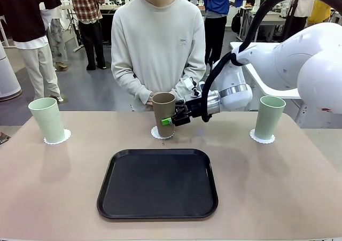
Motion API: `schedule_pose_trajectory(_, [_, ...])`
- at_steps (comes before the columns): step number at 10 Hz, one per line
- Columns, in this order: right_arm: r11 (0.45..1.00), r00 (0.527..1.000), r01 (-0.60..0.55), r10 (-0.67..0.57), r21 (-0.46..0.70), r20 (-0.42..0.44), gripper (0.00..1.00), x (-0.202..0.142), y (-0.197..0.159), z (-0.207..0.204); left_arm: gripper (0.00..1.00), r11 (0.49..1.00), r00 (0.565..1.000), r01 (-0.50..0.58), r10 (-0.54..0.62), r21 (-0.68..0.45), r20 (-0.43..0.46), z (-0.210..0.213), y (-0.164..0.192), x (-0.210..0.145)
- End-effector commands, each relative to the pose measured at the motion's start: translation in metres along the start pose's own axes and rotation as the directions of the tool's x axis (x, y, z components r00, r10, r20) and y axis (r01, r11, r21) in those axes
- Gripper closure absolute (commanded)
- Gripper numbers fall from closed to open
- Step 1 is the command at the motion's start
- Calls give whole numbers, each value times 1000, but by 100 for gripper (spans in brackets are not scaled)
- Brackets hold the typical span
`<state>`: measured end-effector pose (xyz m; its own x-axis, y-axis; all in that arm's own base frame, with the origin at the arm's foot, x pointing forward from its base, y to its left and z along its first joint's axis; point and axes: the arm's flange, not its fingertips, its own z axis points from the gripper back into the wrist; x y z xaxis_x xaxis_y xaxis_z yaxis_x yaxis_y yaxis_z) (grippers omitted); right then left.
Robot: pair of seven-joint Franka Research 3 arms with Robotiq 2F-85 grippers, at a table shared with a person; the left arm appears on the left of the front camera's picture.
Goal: Place coasters on the table and set cups on them.
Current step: Take one Reusable plastic cup from the Flat Tray and place it on a coaster set by the human.
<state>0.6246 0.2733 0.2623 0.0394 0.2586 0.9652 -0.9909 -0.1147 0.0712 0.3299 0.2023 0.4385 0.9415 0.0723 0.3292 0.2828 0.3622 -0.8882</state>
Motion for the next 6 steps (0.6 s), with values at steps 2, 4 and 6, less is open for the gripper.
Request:
schedule_pose_trajectory(2, [999, 999, -37, 37, 28, 16, 16, -2, -16, -9, 0, 1000, 1000, 3, -3, -8, 10, 1, -3, 1])
schedule_pose_trajectory(4, [998, 998, -48, 47, 36, 32, 16, 2, -20, -15, 0, 1000, 1000, 3, -3, -8, 10, 1, -3, 1])
schedule_pose_trajectory(6, [998, 998, -45, 43, 39, 39, 16, -2, -25, -18, 0, 1000, 1000, 3, -3, -8, 10, 1, -3, 1])
